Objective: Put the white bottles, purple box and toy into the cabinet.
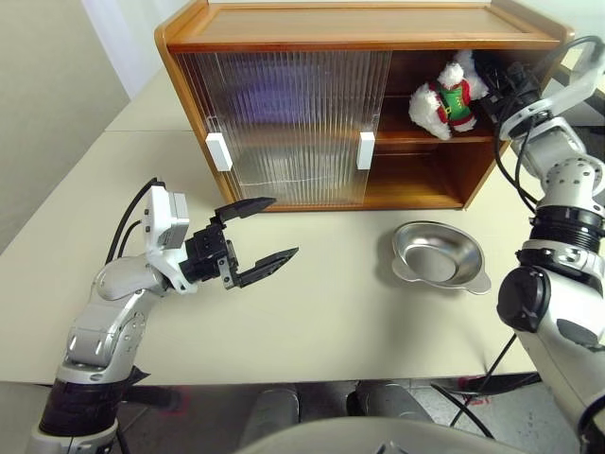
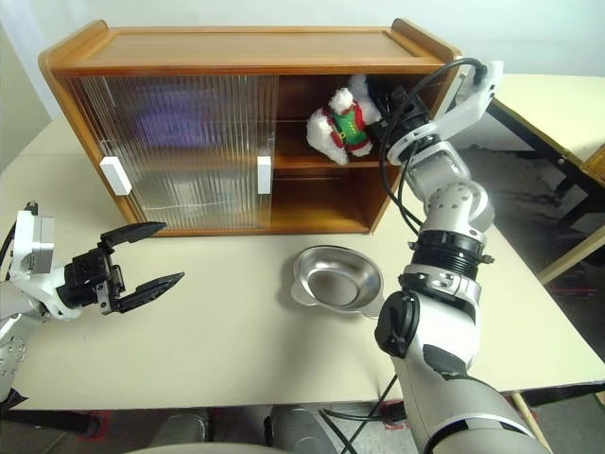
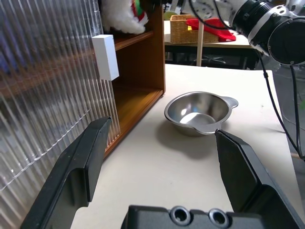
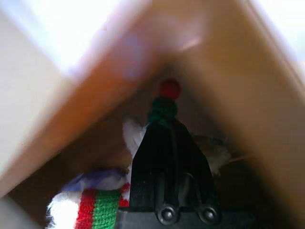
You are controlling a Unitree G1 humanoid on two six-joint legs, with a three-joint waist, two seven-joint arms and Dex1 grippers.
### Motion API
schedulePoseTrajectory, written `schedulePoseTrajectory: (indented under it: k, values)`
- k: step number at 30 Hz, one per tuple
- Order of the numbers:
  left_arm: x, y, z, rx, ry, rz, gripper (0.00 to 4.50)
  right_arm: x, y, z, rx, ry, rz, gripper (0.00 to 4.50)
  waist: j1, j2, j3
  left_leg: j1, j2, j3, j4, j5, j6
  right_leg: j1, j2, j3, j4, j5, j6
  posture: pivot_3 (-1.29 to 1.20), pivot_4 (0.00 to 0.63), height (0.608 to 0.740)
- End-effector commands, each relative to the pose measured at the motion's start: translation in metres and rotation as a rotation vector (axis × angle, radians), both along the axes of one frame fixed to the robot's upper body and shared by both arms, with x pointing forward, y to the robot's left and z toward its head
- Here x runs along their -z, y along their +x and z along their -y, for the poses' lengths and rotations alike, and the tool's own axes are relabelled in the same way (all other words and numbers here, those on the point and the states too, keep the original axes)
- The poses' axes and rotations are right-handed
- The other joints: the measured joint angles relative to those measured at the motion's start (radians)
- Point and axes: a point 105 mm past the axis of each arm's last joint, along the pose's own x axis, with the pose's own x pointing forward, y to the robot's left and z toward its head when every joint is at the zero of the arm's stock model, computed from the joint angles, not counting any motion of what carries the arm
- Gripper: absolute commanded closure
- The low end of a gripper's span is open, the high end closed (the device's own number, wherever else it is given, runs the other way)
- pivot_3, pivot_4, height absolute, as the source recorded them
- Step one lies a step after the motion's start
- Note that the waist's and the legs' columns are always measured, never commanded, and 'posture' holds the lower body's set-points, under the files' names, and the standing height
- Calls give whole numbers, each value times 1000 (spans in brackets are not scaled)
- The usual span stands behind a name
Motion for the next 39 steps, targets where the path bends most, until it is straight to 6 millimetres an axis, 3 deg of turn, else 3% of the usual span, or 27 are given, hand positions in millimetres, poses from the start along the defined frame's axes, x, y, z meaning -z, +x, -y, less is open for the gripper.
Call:
schedulePoseTrajectory:
  k: [1,7,19,22,32,37,39]
  values:
    - [0,-1,2,6,17,2,0,3,13,9,114,116,-25,4488,0,1,0,-1,1,1,0,0,0,-1,0,0,0,1,-1,-56,9,740]
    - [-1,-2,2,4,17,4,0,12,24,15,220,196,-46,4488,2,1,0,-1,1,1,-1,0,0,-2,-1,-1,0,1,-1,-50,7,740]
    - [0,-4,3,4,18,4,0,19,27,-1,205,76,-51,4488,2,1,0,-1,1,1,0,0,0,-2,-1,-2,0,3,-2,-45,2,740]
    - [-1,-4,4,7,18,5,0,20,26,-4,215,50,-49,3665,-1,1,0,-1,2,2,0,0,0,-2,-1,-2,0,3,-2,-48,3,740]
    - [-1,-4,4,7,16,3,0,7,0,9,322,-74,59,32,12,1,0,-2,1,1,1,0,0,-1,-2,-3,0,3,-2,-48,8,740]
    - [-1,-5,3,5,15,4,0,-2,-30,9,304,-190,165,32,25,1,0,-3,0,0,2,0,0,-1,-3,-3,-1,2,-1,-45,13,740]
    - [-1,-5,3,3,15,2,0,4,-42,5,271,-252,174,32,27,1,0,-4,0,1,1,0,0,-1,-3,-3,-2,2,0,-50,16,740]
